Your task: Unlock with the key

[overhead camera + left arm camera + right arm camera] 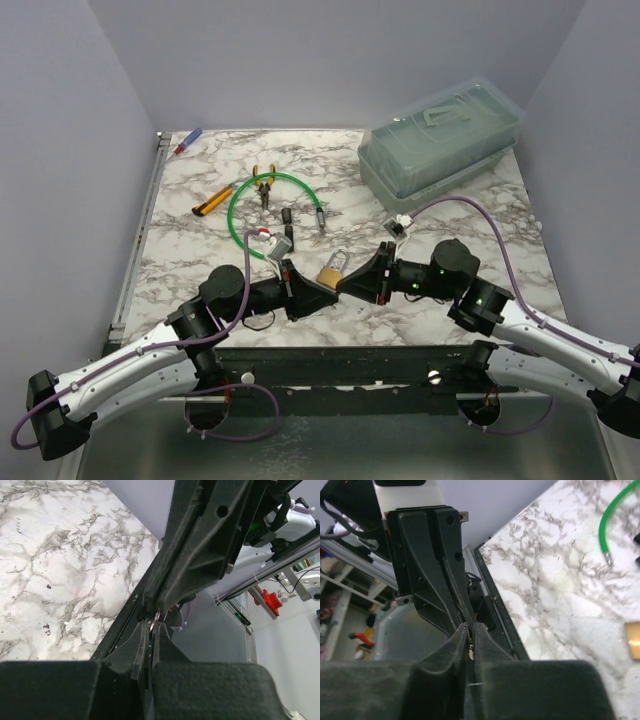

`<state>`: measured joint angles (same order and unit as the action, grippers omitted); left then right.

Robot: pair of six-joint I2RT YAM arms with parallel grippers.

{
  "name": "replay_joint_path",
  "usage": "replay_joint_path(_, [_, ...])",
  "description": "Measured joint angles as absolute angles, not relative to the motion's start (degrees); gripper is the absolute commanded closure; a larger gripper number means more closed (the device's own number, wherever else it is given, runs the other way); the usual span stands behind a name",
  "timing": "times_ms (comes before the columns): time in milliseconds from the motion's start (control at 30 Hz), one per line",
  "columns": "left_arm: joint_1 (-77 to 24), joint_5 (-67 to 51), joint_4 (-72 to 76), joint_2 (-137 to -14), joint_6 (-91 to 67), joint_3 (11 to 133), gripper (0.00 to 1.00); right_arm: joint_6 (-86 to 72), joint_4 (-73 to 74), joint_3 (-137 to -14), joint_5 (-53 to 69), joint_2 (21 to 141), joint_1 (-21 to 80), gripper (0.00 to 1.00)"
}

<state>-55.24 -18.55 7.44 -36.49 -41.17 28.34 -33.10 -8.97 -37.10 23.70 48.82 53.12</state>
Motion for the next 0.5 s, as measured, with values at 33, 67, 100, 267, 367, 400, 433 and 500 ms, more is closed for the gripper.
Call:
replay_joint_path(33, [-55.24,-18.26,7.22,-36.38,-41.25,28.25,1.00,-33.26,-8.91,-37.12,23.31,49.10,53.12,0.70])
replay_joint_path(67, [-55.27,-17.67,7.18,-36.32,-41.36,28.14,1.00,-33.28,-8.71,-37.15,22.50,49.78,53.12,0.61])
replay_joint_path(100, [-55.27,-17.21,7.09,-36.32,-41.43,28.14,1.00,-33.39,-8.67,-37.17,22.48,49.89,53.15,0.49])
replay_joint_path(267, [-55.24,-14.61,6.22,-35.68,-42.19,27.40,1.00,-33.78,-5.19,-37.93,17.56,50.92,53.12,0.28])
replay_joint_path(367, [-55.27,-12.56,4.82,-34.37,-42.65,26.79,1.00,-34.00,-2.98,-39.09,14.37,50.96,53.15,0.21])
replay_joint_path(400, [-55.27,-12.05,4.23,-33.80,-42.74,26.57,1.00,-34.06,-2.70,-39.42,13.50,50.96,53.12,0.19])
replay_joint_path(433, [-55.27,-11.18,3.46,-33.06,-42.85,26.39,1.00,-34.15,-2.42,-39.75,12.69,50.96,53.12,0.17])
replay_joint_path(500, [-55.27,-9.78,2.22,-31.88,-43.07,26.20,1.00,-34.39,-1.93,-40.32,11.25,50.96,53.12,0.15])
